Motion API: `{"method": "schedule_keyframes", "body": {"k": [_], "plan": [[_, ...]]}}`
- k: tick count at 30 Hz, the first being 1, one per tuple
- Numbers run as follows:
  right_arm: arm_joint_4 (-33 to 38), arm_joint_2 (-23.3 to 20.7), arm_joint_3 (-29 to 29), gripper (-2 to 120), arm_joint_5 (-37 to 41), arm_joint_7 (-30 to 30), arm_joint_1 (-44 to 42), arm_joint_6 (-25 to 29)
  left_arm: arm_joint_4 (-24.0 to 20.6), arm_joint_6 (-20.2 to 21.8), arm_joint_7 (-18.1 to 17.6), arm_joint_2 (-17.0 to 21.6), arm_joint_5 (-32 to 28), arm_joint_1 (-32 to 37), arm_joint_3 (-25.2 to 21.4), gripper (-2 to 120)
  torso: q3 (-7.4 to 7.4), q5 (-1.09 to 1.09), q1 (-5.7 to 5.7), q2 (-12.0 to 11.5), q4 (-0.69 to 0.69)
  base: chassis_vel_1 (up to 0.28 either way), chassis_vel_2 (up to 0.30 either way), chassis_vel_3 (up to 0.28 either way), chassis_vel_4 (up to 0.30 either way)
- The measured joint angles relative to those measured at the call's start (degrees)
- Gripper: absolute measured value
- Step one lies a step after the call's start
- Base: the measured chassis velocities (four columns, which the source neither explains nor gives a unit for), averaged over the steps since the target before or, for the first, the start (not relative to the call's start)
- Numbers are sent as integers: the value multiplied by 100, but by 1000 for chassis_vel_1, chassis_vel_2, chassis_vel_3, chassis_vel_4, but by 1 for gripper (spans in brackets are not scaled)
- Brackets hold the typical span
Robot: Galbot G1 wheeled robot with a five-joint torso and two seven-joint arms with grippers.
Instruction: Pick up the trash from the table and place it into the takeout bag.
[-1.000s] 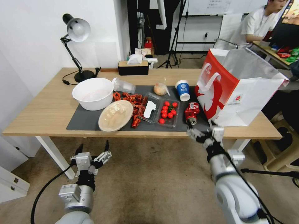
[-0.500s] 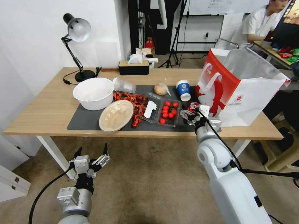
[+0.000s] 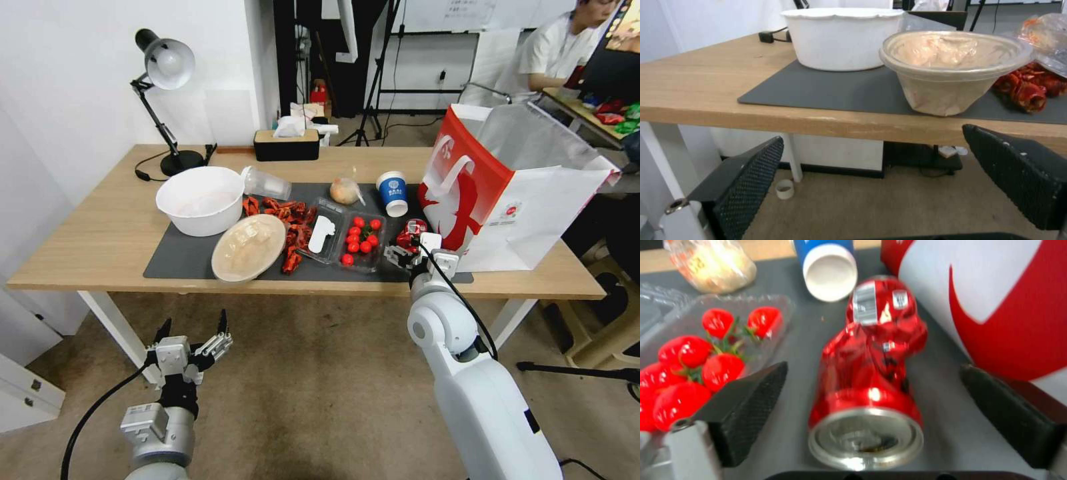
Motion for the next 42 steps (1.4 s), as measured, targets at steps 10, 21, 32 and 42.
{"method": "schedule_keyframes", "body": {"k": [10, 21, 32, 42], "plan": [[55, 48, 46, 68, 206, 109, -185, -17, 13, -59, -18, 16, 13, 13, 12, 100, 0, 0, 0, 0, 0, 0, 0, 0, 0], [143, 16, 90, 52, 235, 12, -306, 27, 54, -128, -34, 8, 56, 19, 50, 100, 0, 1, 0, 0, 0, 0, 0, 0, 0], [1355, -597, 292, 52, -410, -1838, -696, 709, -37, -140, -44, 13, 59, 31, 0, 100, 0, 1, -1, 1, 0, 0, 0, 0, 0], [1519, -1397, 657, 52, -76, -2068, 228, 1694, -46, -146, -54, -29, 58, 56, -14, 100, 0, 0, -1, 1, 0, 0, 0, 0, 0]]}}
